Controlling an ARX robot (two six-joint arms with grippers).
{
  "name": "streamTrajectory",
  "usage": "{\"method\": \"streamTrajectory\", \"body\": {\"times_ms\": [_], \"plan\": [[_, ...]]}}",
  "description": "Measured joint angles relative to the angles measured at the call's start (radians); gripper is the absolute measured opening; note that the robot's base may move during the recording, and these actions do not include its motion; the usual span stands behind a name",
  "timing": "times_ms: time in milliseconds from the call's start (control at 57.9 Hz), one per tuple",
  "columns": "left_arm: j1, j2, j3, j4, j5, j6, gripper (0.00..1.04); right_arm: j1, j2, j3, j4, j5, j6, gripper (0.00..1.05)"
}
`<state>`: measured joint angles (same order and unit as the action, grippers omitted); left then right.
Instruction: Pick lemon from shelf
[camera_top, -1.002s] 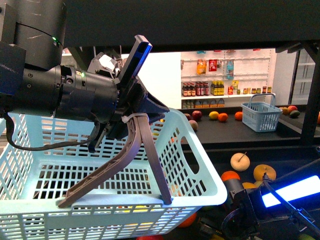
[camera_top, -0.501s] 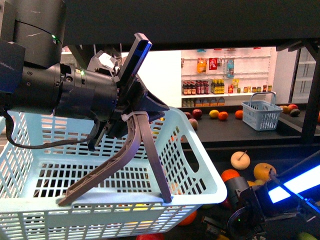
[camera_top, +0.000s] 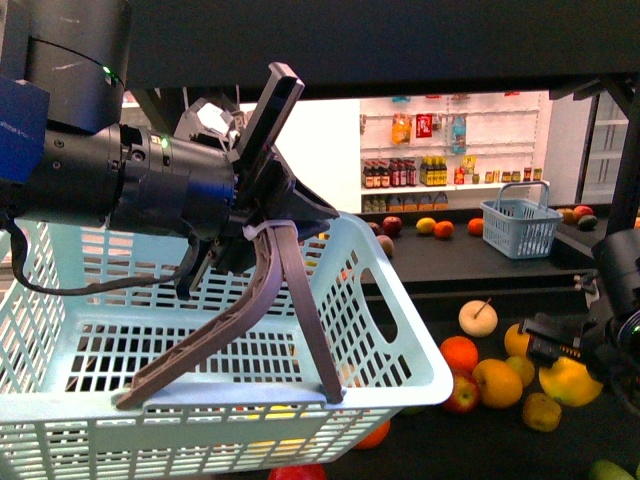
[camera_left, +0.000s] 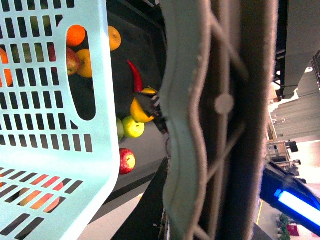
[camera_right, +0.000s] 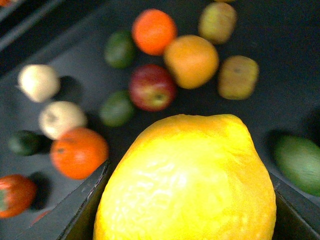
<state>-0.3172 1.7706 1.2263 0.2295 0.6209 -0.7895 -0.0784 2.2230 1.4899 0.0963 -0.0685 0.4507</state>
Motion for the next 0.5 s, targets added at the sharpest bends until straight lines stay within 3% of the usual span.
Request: {"method": "streamTrajectory", "body": {"times_ms": [276, 501], "plan": [[-0.001, 0.0, 0.0, 0.0, 0.001, 0.0, 0.11, 0.112, -0.274, -0.012, -0.023, -0.187, 0.068, 0.72], [-0.001, 0.0, 0.0, 0.0, -0.003, 0.0, 0.11, 0.217, -0.317, -0.016, -0.061, -0.233, 0.085, 0.72]]}}
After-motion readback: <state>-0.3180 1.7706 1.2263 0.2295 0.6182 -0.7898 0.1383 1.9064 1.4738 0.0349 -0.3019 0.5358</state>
